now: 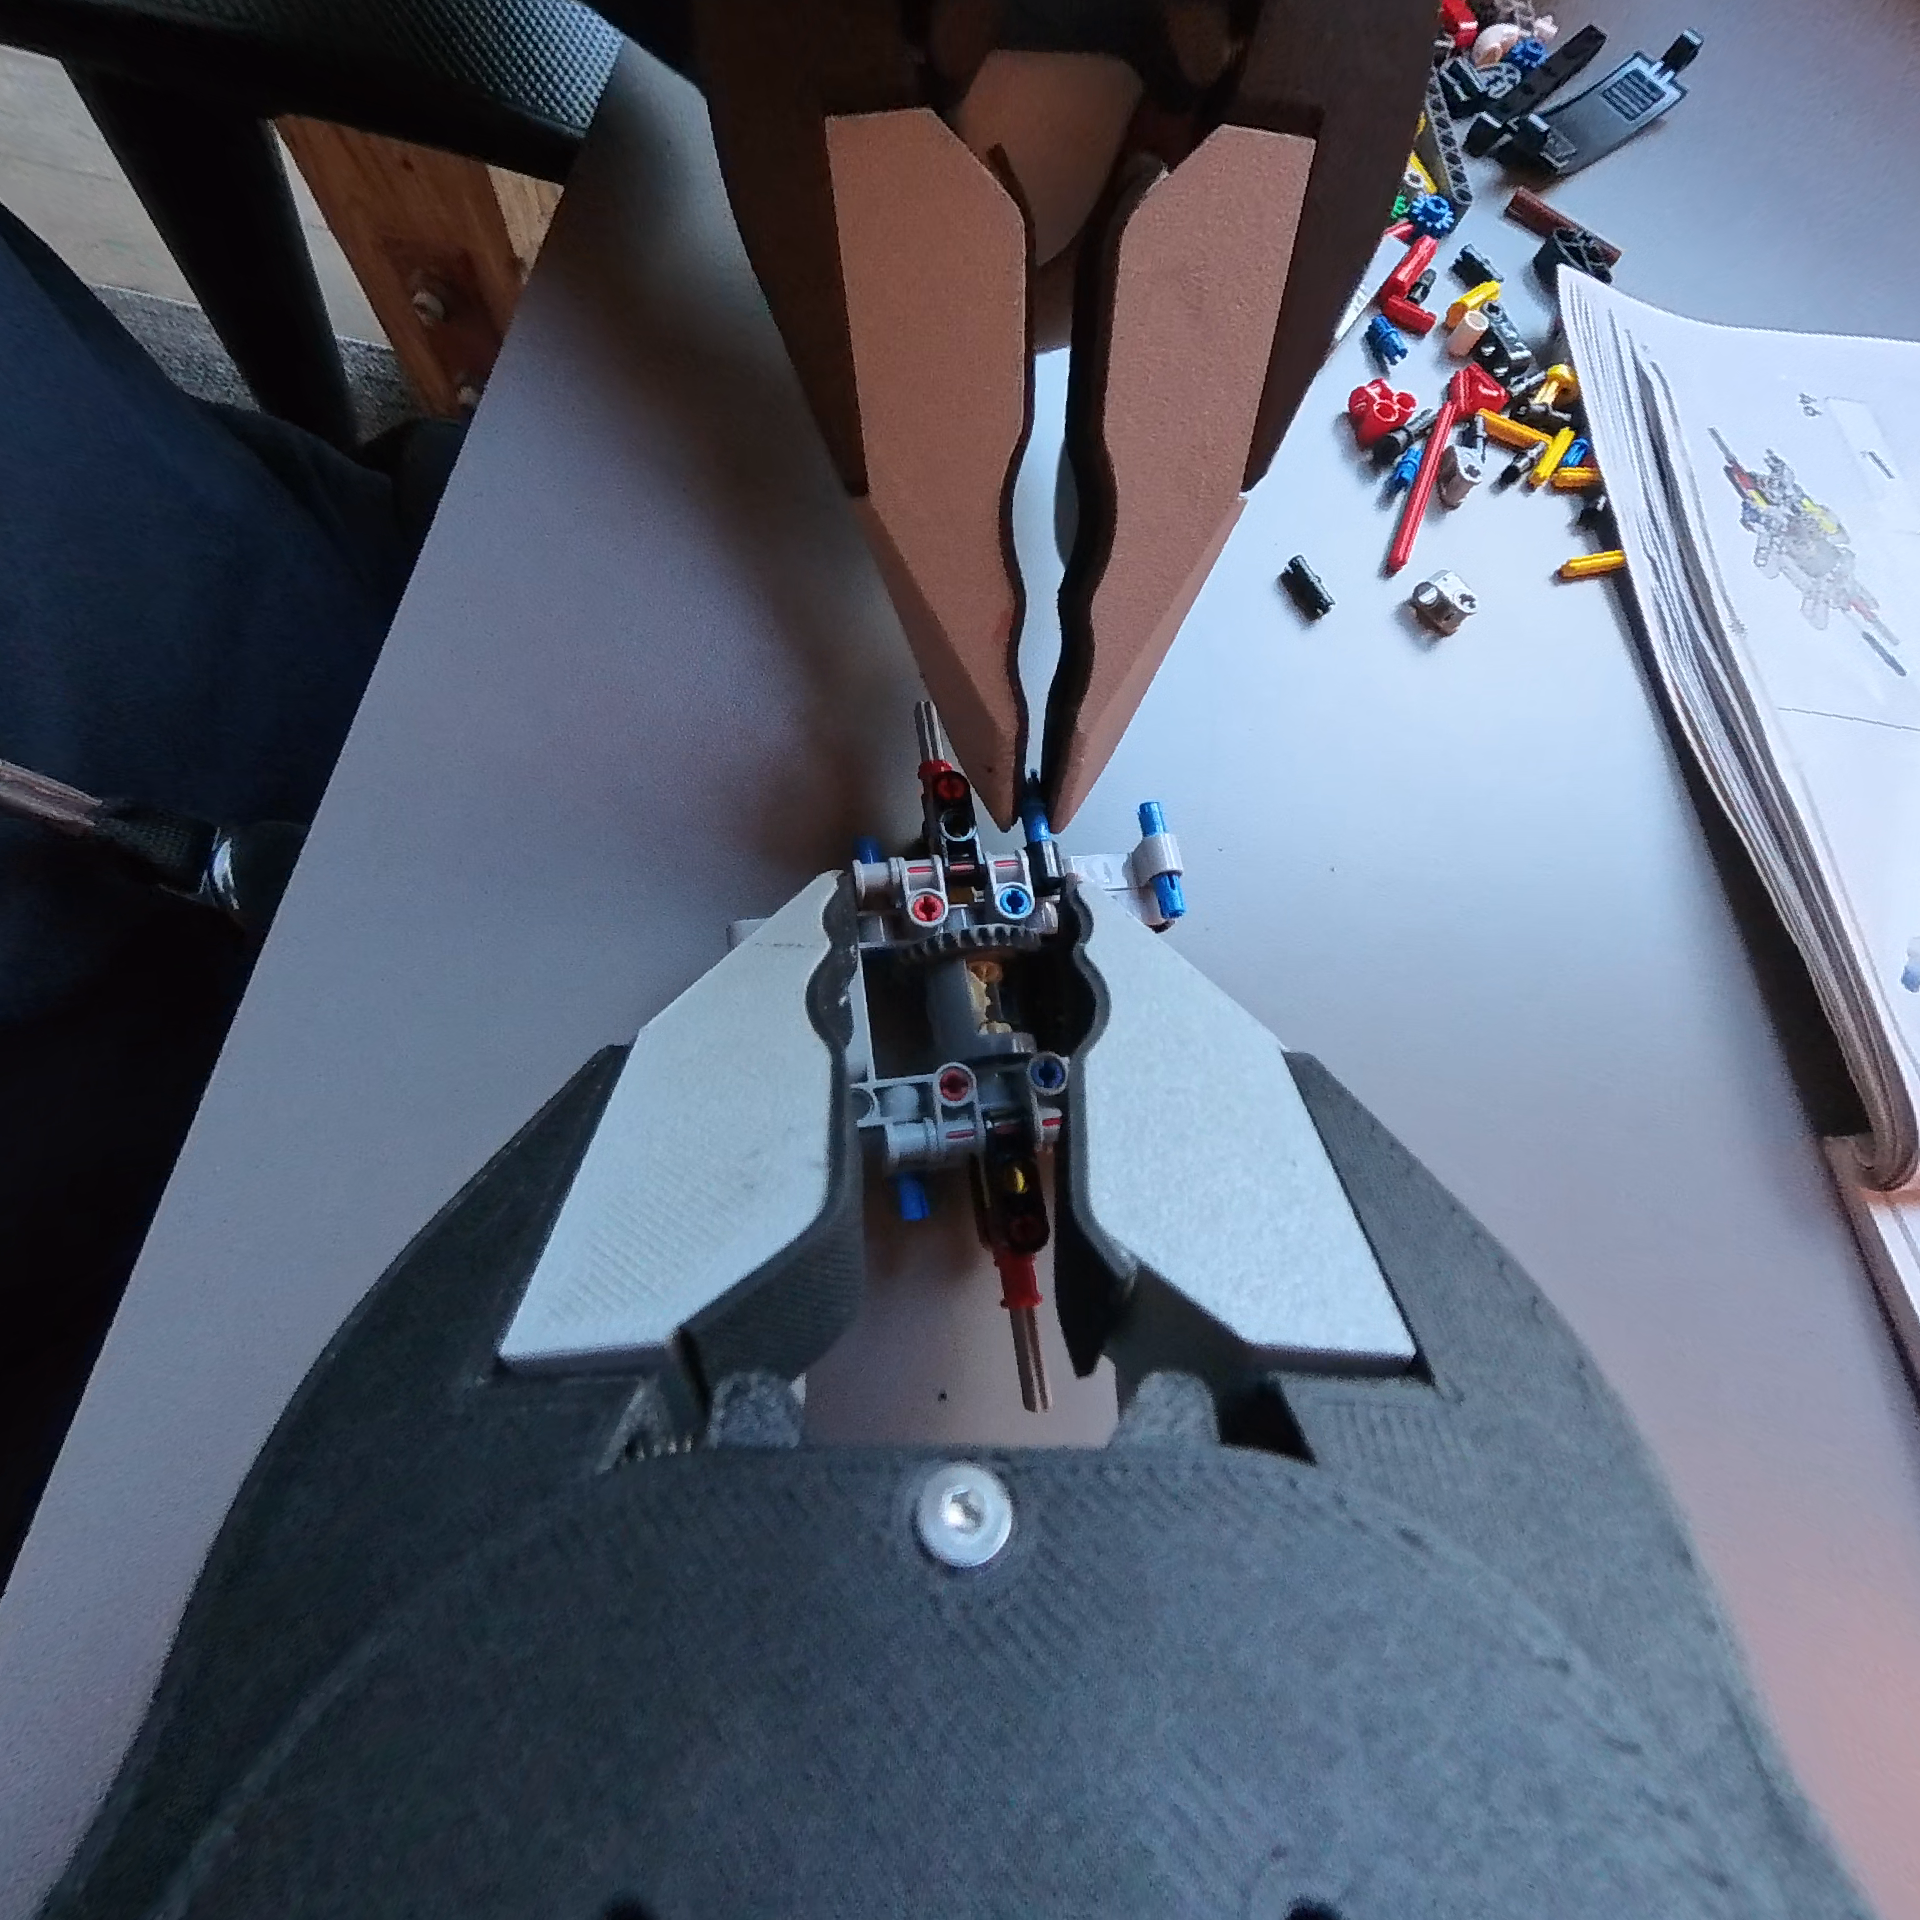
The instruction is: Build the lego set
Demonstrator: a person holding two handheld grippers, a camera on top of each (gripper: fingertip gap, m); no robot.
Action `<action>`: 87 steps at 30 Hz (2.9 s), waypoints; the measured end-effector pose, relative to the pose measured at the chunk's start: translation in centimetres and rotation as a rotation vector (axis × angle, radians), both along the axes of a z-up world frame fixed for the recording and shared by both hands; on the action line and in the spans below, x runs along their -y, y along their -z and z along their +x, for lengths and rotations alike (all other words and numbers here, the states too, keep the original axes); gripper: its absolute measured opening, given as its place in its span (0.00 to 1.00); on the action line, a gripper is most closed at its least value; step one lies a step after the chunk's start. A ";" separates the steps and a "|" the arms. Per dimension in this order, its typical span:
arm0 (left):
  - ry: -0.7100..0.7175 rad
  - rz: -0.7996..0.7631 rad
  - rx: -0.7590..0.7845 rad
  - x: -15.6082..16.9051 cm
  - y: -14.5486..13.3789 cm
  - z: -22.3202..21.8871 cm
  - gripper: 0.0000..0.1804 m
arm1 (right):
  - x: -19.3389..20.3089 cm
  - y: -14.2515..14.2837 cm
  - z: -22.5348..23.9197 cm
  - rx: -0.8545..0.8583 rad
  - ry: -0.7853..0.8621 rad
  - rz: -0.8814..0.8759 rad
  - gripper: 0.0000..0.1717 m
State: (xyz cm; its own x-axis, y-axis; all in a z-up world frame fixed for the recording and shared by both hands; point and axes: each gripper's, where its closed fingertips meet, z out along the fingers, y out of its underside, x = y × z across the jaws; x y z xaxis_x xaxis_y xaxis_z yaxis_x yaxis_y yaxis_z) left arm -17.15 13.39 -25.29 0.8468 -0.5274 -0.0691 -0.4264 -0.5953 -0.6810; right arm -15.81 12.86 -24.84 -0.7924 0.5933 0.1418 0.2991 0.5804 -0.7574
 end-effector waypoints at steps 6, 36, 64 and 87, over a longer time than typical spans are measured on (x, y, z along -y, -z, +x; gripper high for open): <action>-0.013 -0.004 -0.038 0.0 0.0 0.1 0.01 | 0.0 0.0 0.1 0.015 -0.001 -0.007 0.20; -0.060 -0.043 -0.019 0.9 0.6 -0.3 0.02 | 0.6 0.1 -0.2 0.022 -0.013 -0.076 0.21; 0.057 -0.099 0.019 0.7 0.5 -0.1 0.01 | 0.3 0.1 -0.3 -0.135 -0.069 0.058 0.22; 0.073 -0.119 -0.024 0.0 0.7 -0.6 0.00 | 0.6 -0.1 -0.7 -0.068 -0.115 -0.032 0.21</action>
